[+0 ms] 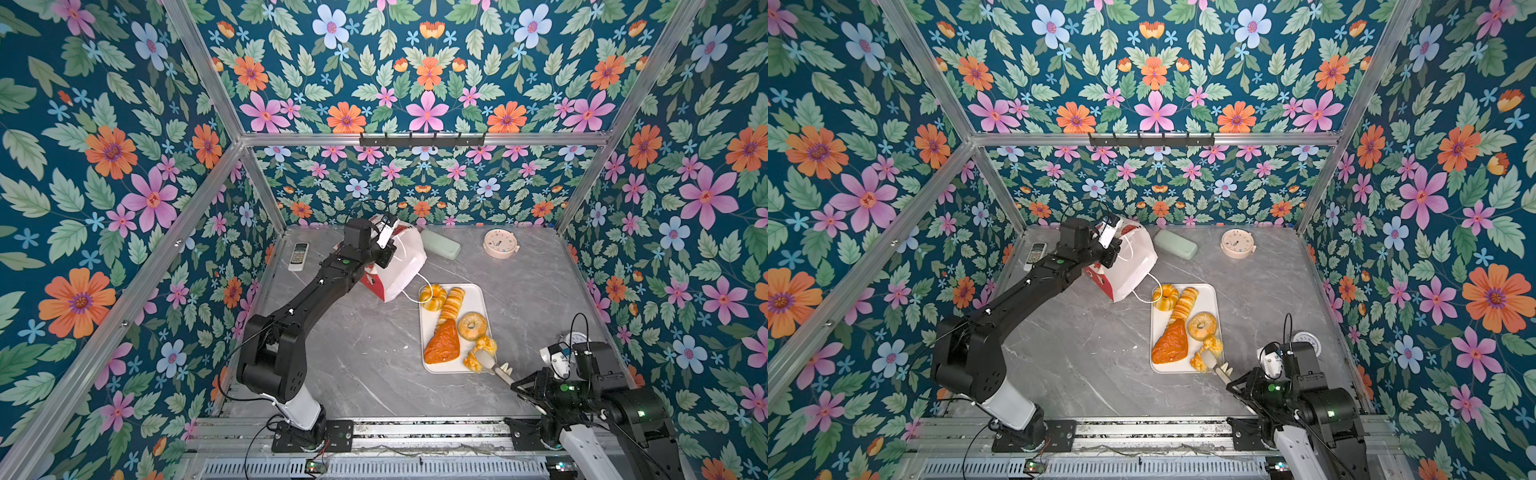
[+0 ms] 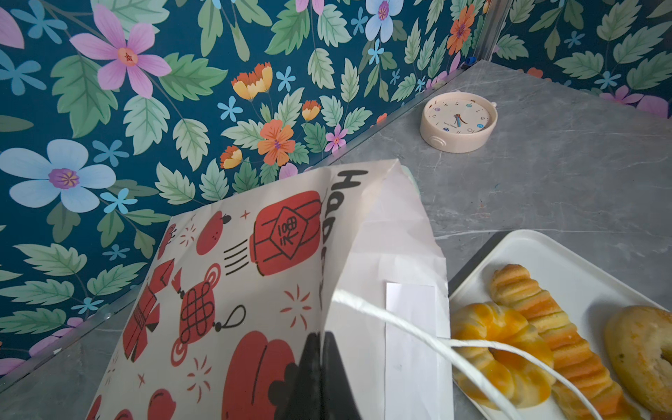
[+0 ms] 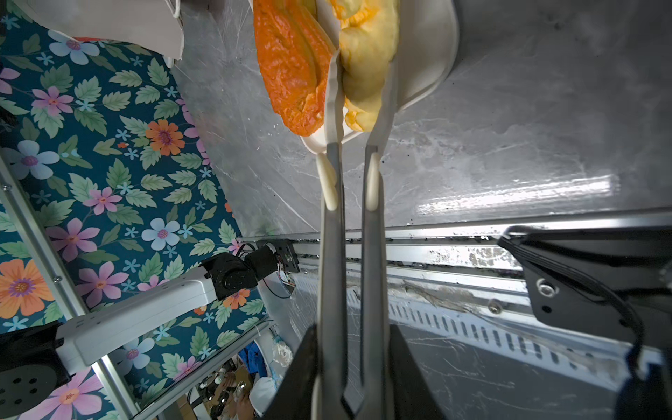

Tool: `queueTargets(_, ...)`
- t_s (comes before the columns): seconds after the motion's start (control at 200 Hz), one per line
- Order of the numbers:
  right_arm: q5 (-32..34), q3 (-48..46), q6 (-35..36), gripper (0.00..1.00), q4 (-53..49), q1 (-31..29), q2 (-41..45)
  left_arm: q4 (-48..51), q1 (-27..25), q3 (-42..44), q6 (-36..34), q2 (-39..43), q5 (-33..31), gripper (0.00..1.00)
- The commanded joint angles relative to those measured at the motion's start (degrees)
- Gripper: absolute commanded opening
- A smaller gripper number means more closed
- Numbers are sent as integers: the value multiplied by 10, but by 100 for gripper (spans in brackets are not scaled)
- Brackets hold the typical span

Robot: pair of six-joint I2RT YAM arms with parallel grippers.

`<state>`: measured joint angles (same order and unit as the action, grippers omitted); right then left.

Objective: Take the fake bread out of the paper bag
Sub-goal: 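Lower the pale pastry onto the tray's near end and open the tongs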

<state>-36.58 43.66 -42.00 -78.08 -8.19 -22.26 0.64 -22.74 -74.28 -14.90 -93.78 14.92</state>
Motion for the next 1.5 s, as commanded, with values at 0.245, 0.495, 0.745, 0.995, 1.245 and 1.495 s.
queueTargets(0.245, -24, -29, -33, 18, 59, -1, 1, -19, 1, 6, 6, 5, 6, 1)
queueTargets(0.495, -34, -54, -29, 18, 95, 0, -9, -22, 0, 5, 6, 0, 8, 1)
queueTargets(0.745, -42, -50, -40, 17, 130, -1, -5, -21, 0, 1, 6, -8, 10, 1)
queueTargets(0.995, -42, -24, -27, 16, 123, -1, -22, -21, 0, 0, 7, -11, 12, 1)
queueTargets(1.245, -64, -68, -49, 16, 171, 0, 0, -20, 1, 2, 8, -12, 13, 2)
queueTargets(1.495, -49, -102, -14, 17, 140, 0, 3, -19, 0, 3, 9, -11, 16, 2)
